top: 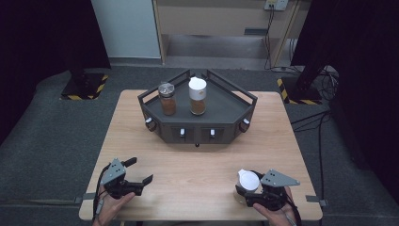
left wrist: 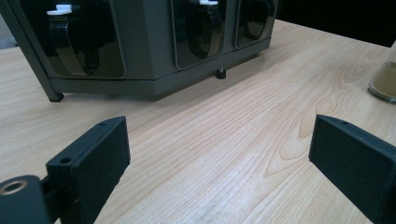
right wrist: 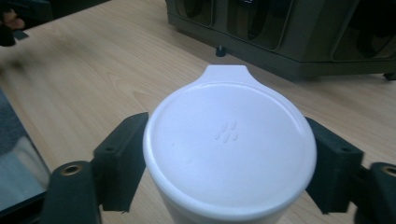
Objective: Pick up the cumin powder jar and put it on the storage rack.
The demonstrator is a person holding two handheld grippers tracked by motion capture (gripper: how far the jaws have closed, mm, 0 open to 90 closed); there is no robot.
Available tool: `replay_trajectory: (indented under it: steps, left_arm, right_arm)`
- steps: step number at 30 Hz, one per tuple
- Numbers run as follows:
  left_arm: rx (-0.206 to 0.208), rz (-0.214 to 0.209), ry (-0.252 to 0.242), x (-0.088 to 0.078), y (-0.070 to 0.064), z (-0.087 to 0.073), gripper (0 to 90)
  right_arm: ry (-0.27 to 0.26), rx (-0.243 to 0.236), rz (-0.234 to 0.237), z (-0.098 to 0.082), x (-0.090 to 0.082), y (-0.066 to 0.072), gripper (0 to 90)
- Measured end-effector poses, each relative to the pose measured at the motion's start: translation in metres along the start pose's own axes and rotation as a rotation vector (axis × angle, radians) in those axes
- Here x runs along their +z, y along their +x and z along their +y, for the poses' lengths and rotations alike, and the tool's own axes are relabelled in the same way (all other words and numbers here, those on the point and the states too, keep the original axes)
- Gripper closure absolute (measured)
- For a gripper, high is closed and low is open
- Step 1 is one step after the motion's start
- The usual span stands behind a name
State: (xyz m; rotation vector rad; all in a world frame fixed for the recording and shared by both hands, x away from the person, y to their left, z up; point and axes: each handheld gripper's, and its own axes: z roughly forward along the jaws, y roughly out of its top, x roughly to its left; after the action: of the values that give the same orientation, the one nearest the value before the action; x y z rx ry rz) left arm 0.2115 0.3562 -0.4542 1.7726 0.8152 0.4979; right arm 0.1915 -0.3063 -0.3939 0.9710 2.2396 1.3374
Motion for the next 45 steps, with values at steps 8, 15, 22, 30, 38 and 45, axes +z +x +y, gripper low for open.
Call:
replay_trajectory:
  steps: [8, 15, 22, 30, 38, 45]
  left_arm:
    - [-0.002, 0.001, 0.001, 0.000, 0.000, 0.000, 4.2]
    - [-0.003, 0.002, 0.002, 0.000, 0.000, 0.000, 4.2]
    - [-0.003, 0.001, 0.004, 0.000, 0.000, 0.000, 4.2]
    - [-0.002, 0.001, 0.004, 0.001, 0.000, 0.000, 4.2]
    - [-0.003, 0.000, 0.003, 0.001, 0.000, 0.000, 4.2]
    - [-0.002, -0.002, 0.002, 0.001, 0.001, 0.000, 4.2]
  right_arm:
    - [0.002, -0.036, -0.023, 0.001, -0.001, 0.006, 30.6]
    - [0.017, -0.037, -0.021, 0.007, 0.001, 0.004, 30.8]
    - [0.021, -0.031, -0.007, 0.018, 0.003, 0.001, 30.8]
    - [0.028, -0.012, -0.009, 0.039, 0.008, -0.001, 30.8]
    - [0.035, 0.012, -0.010, 0.061, 0.008, -0.007, 30.8]
    - [0.038, 0.020, -0.017, 0.087, 0.006, -0.013, 30.9]
